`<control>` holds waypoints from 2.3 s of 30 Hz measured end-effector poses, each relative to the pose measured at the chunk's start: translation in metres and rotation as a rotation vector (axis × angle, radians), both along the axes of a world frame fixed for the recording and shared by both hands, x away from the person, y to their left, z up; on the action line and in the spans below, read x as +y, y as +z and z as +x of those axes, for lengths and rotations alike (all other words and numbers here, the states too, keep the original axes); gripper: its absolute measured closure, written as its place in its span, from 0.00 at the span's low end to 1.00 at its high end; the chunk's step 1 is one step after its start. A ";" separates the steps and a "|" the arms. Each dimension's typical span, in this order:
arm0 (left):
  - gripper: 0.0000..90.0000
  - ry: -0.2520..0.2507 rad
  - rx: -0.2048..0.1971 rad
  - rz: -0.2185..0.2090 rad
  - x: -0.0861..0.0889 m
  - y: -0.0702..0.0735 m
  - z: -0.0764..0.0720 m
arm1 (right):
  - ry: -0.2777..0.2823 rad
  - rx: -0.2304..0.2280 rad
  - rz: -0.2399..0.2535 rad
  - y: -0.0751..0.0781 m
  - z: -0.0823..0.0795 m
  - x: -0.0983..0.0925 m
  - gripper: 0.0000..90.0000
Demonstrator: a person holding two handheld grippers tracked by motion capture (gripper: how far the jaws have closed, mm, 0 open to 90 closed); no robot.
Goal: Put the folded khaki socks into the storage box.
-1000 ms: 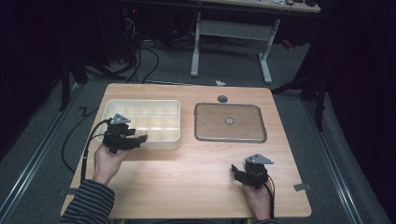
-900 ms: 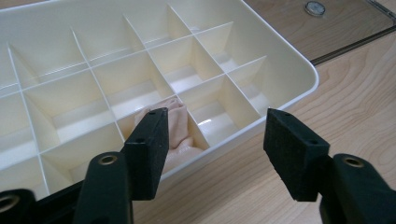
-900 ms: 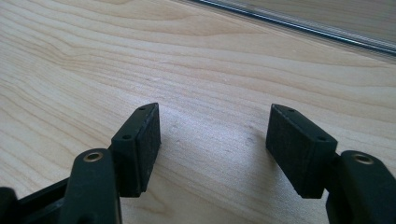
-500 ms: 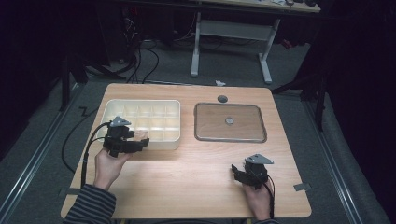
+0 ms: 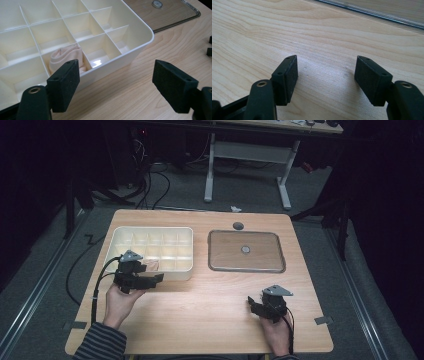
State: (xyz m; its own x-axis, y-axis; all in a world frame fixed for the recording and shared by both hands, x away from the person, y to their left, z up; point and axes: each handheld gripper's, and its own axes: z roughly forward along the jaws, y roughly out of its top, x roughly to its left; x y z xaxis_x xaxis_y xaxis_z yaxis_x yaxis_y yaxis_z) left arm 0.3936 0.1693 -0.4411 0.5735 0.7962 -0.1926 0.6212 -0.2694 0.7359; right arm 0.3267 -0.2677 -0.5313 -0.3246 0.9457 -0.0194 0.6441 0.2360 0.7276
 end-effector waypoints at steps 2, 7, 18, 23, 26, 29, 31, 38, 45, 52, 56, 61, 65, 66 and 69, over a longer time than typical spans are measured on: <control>0.22 -0.003 0.002 0.001 -0.002 -0.001 -0.001 | 0.000 0.000 0.000 0.000 0.000 0.000 0.39; 0.18 -0.005 -0.010 -0.004 -0.005 -0.002 -0.005 | 0.000 0.000 0.000 0.000 0.000 0.000 0.39; 0.18 -0.040 -0.029 -0.004 -0.016 -0.009 -0.014 | 0.000 0.000 0.000 0.000 0.000 0.000 0.39; 0.18 -0.051 -0.031 -0.023 -0.020 -0.012 -0.016 | 0.000 0.000 0.000 0.000 0.000 0.000 0.39; 0.18 -0.059 -0.048 -0.029 -0.023 -0.014 -0.018 | 0.000 0.000 0.000 0.000 0.000 0.000 0.39; 0.18 -0.067 -0.050 -0.029 -0.026 -0.016 -0.019 | 0.000 0.000 0.000 0.000 0.000 0.000 0.39; 0.18 -0.074 -0.046 -0.033 -0.027 -0.019 -0.020 | 0.000 0.000 0.000 0.000 0.000 0.000 0.39; 0.17 -0.090 -0.031 -0.036 -0.034 -0.024 -0.021 | 0.000 0.000 0.000 0.000 0.000 0.000 0.39; 0.18 -0.103 -0.031 -0.045 -0.042 -0.028 -0.022 | -0.002 0.002 0.002 0.000 0.000 0.000 0.39; 0.20 -0.115 -0.035 -0.028 -0.051 -0.034 -0.026 | -0.002 0.002 0.002 0.000 0.000 0.000 0.39; 0.22 -0.129 -0.038 -0.020 -0.057 -0.035 -0.027 | -0.002 0.002 0.002 0.000 0.000 0.000 0.39; 0.22 -0.154 -0.029 -0.045 -0.061 -0.036 -0.028 | -0.002 0.002 0.002 0.000 0.000 0.000 0.39; 0.23 -0.162 -0.036 -0.050 -0.065 -0.037 -0.031 | -0.002 0.002 0.003 0.000 0.000 0.000 0.39; 0.24 -0.157 -0.040 -0.043 -0.067 -0.037 -0.031 | -0.002 0.002 0.003 0.000 0.000 0.000 0.39; 0.26 -0.151 -0.048 -0.026 -0.072 -0.039 -0.031 | -0.002 0.002 0.003 0.000 0.000 0.000 0.39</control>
